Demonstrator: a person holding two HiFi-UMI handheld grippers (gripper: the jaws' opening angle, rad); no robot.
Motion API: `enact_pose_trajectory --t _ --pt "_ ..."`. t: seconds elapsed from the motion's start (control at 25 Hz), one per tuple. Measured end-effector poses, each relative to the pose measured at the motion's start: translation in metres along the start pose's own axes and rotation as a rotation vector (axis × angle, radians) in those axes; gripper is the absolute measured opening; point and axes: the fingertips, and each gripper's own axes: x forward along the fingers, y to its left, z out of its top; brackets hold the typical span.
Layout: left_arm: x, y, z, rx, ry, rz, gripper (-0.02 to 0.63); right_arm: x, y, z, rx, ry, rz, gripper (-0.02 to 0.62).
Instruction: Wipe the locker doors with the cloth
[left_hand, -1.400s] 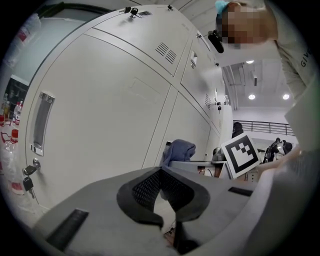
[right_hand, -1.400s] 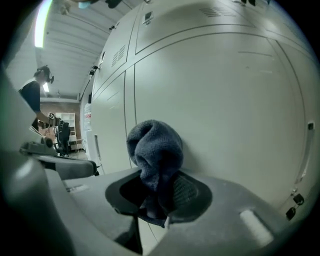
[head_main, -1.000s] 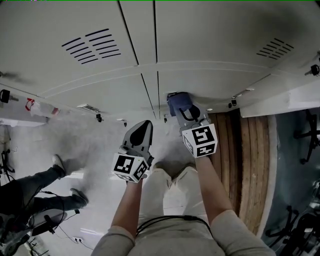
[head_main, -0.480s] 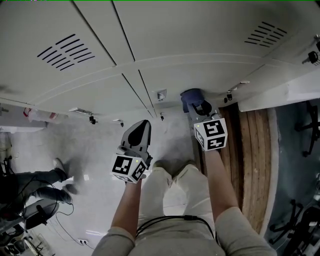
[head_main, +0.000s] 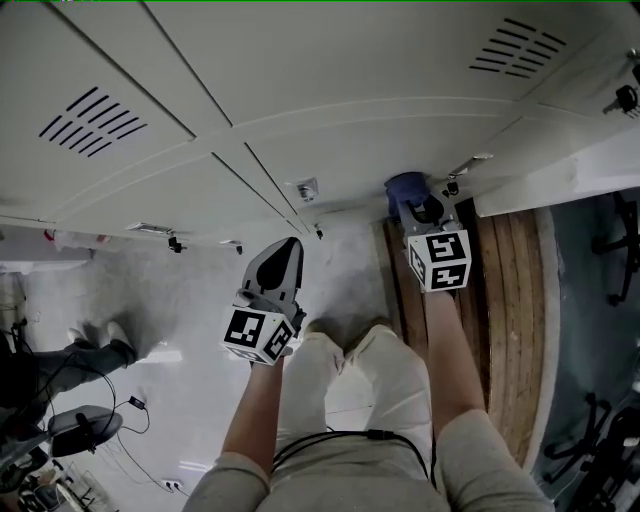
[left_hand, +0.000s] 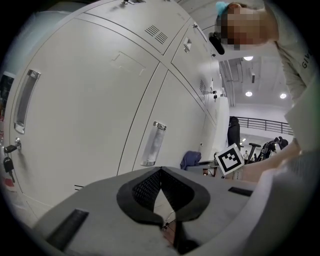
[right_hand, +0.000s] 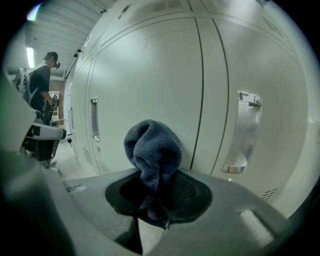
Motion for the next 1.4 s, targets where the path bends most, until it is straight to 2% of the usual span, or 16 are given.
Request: enact_pose_trajectory --t 0.36,0.52,0.88,1.08,1.24,1.4 --pt "0.006 -0.004 -0.003 0.0 0.004 -0.004 -0.002 -0.003 -0.025 -0.013 0.041 0.012 -0.06 0.104" --pt "0.004 -0.005 -0.003 -0.002 0.004 -0.003 -0.002 -0.006 -0.009 -0.016 0.087 -0.029 -0.075 0.106" --pt "-0.011 0.022 -0.003 -0.001 -0.008 0.04 -0.002 0.036 0.126 -0.025 0.033 -0.031 0.193 0.109" --pt "-0.026 0.036 -0.006 -0.005 -0.011 0.072 -0.002 0.059 0.193 -0.026 -0.007 -0.03 0.315 0.109" --pt "-0.037 0.048 -0.009 -0.015 -0.01 0.103 -0.002 0.076 0.22 -0.022 -0.049 -0.037 0.356 0.109" --pt "-0.042 0.054 -0.015 -0.015 -0.006 0.111 -0.002 0.079 0.218 -0.021 -0.067 -0.044 0.361 0.104"
